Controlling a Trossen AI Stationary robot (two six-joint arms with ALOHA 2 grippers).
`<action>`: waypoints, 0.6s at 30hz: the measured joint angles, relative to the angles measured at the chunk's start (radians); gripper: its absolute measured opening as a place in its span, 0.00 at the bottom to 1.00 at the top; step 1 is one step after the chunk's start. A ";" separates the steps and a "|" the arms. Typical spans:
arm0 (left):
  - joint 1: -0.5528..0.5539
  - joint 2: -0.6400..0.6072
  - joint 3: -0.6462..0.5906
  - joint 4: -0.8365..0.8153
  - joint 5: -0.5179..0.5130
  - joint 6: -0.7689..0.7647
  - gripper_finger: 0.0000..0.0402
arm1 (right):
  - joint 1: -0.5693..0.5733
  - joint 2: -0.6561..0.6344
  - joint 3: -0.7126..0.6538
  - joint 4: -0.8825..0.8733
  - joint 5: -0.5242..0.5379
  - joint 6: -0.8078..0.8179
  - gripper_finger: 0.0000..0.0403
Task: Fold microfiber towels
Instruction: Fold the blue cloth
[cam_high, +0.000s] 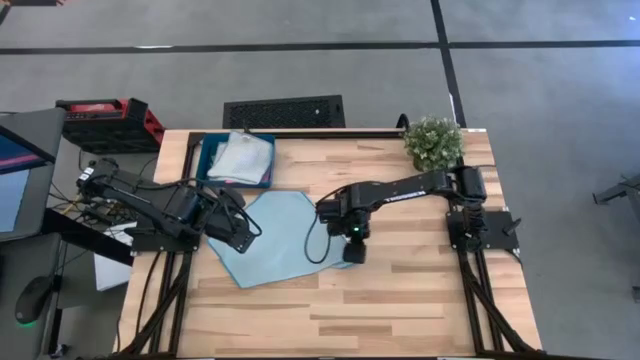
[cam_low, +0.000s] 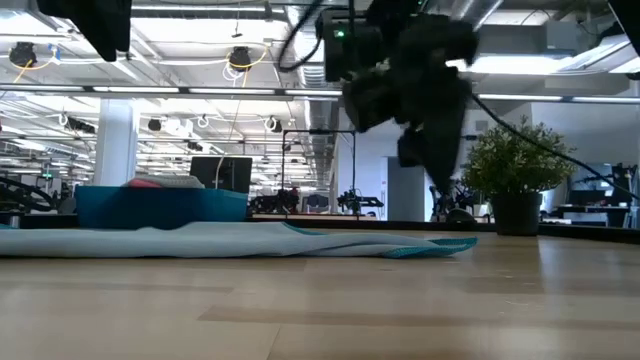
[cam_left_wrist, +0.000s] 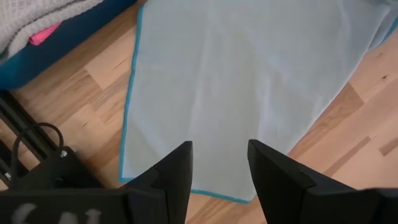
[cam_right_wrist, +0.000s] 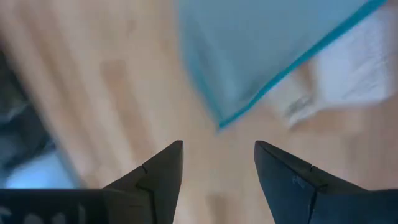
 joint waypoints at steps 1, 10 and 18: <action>-0.003 0.000 0.000 0.000 0.000 0.000 0.37 | 0.002 0.011 0.005 0.026 0.033 0.032 0.55; -0.026 0.000 0.000 0.002 0.000 0.001 0.37 | 0.018 0.076 0.005 0.092 0.071 0.194 0.55; -0.046 0.000 0.000 0.003 0.001 0.001 0.37 | 0.058 0.105 -0.004 0.047 0.086 0.228 0.55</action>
